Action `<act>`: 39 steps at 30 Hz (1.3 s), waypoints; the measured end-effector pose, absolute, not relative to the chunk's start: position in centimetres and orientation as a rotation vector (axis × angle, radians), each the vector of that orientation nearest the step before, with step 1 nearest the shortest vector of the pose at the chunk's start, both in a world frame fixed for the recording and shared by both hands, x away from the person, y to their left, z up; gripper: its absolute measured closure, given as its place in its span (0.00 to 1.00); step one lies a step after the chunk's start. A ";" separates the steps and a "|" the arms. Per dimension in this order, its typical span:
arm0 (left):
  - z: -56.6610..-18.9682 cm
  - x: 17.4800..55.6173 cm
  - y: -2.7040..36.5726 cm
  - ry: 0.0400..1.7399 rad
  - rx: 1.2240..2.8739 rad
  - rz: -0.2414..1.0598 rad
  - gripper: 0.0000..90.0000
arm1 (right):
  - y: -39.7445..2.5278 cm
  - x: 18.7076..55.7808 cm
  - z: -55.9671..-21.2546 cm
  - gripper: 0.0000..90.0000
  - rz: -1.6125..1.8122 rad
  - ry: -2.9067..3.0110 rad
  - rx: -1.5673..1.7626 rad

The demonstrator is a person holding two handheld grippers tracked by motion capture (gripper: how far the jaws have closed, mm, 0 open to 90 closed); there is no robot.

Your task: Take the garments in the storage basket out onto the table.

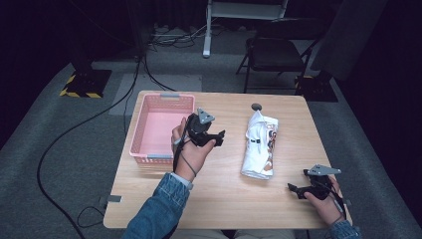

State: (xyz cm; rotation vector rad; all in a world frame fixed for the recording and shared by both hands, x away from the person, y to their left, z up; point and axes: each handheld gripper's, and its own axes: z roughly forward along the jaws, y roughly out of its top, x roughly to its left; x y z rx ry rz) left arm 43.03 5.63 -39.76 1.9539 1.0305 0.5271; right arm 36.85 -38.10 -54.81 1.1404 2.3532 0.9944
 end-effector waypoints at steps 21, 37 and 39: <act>-39.4 41.5 8.5 1.017 1.953 0.549 0.23 | -38.1 36.9 -54.8 0.04 0.993 2.353 1.142; -40.0 39.6 12.1 1.052 1.944 0.563 0.23 | -38.1 36.9 -54.8 0.04 0.993 2.353 1.142; -40.1 39.4 12.4 1.055 1.943 0.566 0.23 | -38.1 36.9 -54.8 0.04 0.993 2.353 1.143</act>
